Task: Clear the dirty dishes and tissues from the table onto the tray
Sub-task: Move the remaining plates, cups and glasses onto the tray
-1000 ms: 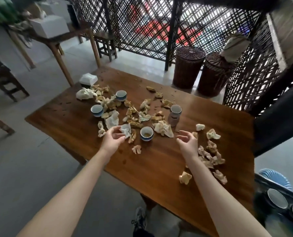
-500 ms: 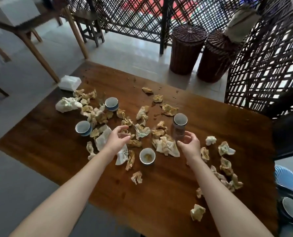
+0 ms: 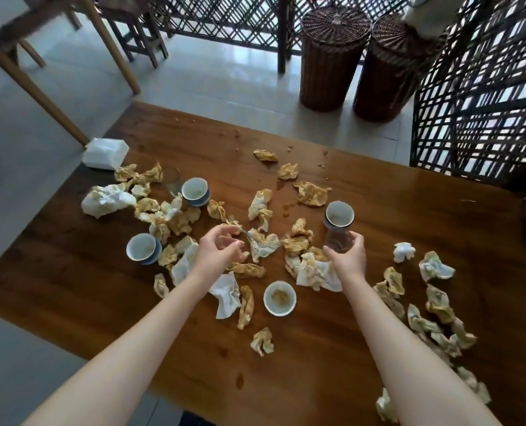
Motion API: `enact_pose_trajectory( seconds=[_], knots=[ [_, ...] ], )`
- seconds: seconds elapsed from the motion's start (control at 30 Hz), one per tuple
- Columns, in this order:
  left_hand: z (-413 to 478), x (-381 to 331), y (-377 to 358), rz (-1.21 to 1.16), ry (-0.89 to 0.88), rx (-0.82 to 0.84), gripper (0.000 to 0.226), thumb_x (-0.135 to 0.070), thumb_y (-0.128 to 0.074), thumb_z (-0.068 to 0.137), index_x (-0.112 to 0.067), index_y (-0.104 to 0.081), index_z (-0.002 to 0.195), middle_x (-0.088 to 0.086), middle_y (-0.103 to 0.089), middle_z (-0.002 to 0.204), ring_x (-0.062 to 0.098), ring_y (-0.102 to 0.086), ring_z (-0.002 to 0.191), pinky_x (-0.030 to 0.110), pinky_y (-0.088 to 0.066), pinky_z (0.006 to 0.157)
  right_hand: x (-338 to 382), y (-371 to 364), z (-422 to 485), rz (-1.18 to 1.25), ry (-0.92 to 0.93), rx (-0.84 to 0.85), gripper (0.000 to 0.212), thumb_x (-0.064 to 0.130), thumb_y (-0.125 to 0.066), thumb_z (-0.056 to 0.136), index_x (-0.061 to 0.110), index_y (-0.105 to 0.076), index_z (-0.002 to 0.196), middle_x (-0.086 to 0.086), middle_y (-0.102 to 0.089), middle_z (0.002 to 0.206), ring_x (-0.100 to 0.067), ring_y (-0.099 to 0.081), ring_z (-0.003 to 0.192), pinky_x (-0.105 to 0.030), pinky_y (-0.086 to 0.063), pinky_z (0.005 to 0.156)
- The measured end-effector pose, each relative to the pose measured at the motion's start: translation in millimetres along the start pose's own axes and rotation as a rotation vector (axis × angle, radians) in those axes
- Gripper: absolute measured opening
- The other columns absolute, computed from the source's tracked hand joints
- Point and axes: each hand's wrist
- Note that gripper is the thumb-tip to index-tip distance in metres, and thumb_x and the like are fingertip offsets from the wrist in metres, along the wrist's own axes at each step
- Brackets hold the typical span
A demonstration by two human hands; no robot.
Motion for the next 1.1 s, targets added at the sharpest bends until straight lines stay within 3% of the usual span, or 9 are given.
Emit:
enact_pose_trajectory(
  seconds=[0.13, 0.3, 0.43, 0.67, 0.8, 0.9, 1.1],
  knots=[
    [22, -2, 20, -0.002, -0.028, 0.03, 0.025, -0.011, -0.063, 0.09, -0.024, -0.057, 0.109, 0.003, -0.068, 0.094, 0.011, -0.069, 0.079, 0.012, -0.051, 0.059, 11, -15, -8, 0.048, 0.025, -0.052, 0.056, 0.014, -0.078, 0.076, 0.026, -0.043, 0.117, 0.012, -0.054, 0.104, -0.01, -0.054, 0.099, -0.022, -0.042, 0.081],
    [56, -2, 59, -0.002, -0.052, 0.106, 0.028, -0.013, -0.063, 0.09, -0.021, -0.056, 0.116, 0.005, -0.069, 0.098, 0.017, -0.067, 0.089, 0.017, -0.051, 0.068, 51, -50, -24, 0.083, 0.063, -0.07, 0.056, 0.021, -0.078, 0.077, 0.032, -0.041, 0.117, 0.016, -0.052, 0.099, -0.006, -0.053, 0.093, -0.021, -0.04, 0.077],
    [83, 1, 105, -0.013, -0.057, 0.112, 0.025, -0.013, -0.063, 0.09, -0.027, -0.057, 0.11, 0.004, -0.067, 0.098, 0.014, -0.066, 0.088, 0.021, -0.053, 0.073, 89, -95, -41, 0.1, 0.079, -0.044, 0.055, 0.02, -0.078, 0.076, 0.031, -0.041, 0.115, 0.019, -0.051, 0.097, 0.008, -0.054, 0.08, -0.007, -0.04, 0.063],
    [153, 19, 178, 0.048, -0.02, 0.036, 0.031, -0.01, -0.064, 0.088, -0.021, -0.052, 0.114, -0.002, -0.061, 0.103, 0.015, -0.06, 0.099, 0.023, -0.05, 0.076, 136, -179, -56, 0.106, 0.128, -0.01, 0.057, 0.022, -0.08, 0.075, 0.026, -0.046, 0.12, 0.009, -0.055, 0.111, -0.01, -0.054, 0.101, -0.016, -0.041, 0.076],
    [187, 35, 190, 0.183, 0.016, 0.043, 0.058, -0.009, -0.07, 0.083, -0.018, -0.042, 0.133, 0.008, -0.051, 0.128, 0.018, -0.052, 0.112, 0.029, -0.047, 0.089, 143, -211, -58, 0.105, 0.117, 0.009, 0.057, 0.024, -0.081, 0.074, 0.03, -0.045, 0.117, 0.009, -0.056, 0.112, -0.01, -0.054, 0.106, -0.026, -0.043, 0.087],
    [207, 40, 186, 0.243, 0.025, 0.111, 0.075, -0.015, -0.075, 0.079, -0.016, -0.034, 0.141, 0.009, -0.047, 0.135, 0.024, -0.046, 0.125, 0.033, -0.042, 0.097, 142, -218, -60, 0.073, 0.126, 0.003, 0.057, 0.026, -0.081, 0.073, 0.031, -0.046, 0.117, 0.005, -0.058, 0.116, -0.011, -0.054, 0.108, -0.029, -0.044, 0.091],
    [229, 41, 166, 0.297, -0.013, 0.134, 0.067, -0.02, -0.077, 0.076, -0.018, -0.042, 0.133, 0.008, -0.05, 0.13, 0.024, -0.048, 0.12, 0.034, -0.044, 0.098, 124, -201, -69, 0.055, 0.05, -0.049, 0.056, 0.027, -0.082, 0.072, 0.033, -0.047, 0.117, 0.014, -0.058, 0.11, -0.009, -0.055, 0.104, -0.021, -0.042, 0.079]
  ],
)
Point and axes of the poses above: each hand's wrist, its own z-axis towards the middle knuckle, its own y-axis out of the back of the hand, x = y × z
